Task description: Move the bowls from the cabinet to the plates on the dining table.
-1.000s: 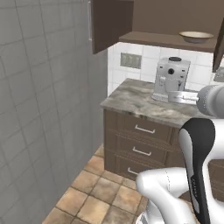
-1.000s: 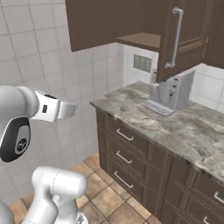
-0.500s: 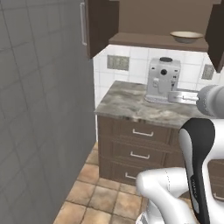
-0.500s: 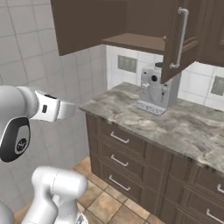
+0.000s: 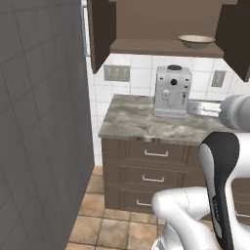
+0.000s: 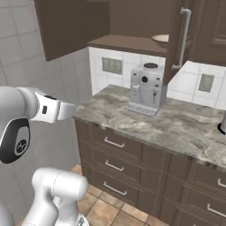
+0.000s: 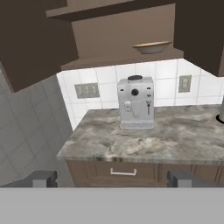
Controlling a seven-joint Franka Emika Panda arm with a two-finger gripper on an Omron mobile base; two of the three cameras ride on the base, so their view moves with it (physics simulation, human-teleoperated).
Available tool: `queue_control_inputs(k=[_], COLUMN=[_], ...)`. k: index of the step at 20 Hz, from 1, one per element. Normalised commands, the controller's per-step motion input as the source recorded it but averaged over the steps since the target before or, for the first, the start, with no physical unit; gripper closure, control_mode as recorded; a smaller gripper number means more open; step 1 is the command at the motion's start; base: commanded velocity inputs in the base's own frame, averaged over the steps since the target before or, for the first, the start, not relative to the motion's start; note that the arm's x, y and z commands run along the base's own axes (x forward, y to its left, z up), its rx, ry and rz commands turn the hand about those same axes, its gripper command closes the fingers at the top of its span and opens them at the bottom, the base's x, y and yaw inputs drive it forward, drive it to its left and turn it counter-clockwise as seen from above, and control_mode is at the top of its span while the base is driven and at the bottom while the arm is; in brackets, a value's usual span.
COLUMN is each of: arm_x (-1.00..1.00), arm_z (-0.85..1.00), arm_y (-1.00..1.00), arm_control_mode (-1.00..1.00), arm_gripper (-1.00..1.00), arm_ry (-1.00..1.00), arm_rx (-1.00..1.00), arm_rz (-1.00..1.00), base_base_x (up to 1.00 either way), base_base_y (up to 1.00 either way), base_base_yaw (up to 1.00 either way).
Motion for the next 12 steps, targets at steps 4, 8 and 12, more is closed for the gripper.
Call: queue_control_inputs(k=[4, 8, 12], arm_x=[0.0, 0.0, 0.0], arm_z=[0.0, 0.0, 0.0], arm_y=[0.0, 0.0, 0.0], arm_control_mode=[1.0, 1.0, 1.0], arm_gripper=[-1.0, -1.0, -1.0], arm_ry=[0.0, 0.0, 0.0], arm_rx=[0.0, 0.0, 0.0], arm_rz=[0.0, 0.0, 0.0], base_base_x=[0.49, 0.5, 0.52], base_base_y=[0.24, 0.23, 0.18], base_base_yaw=[-0.3, -0.3, -0.28])
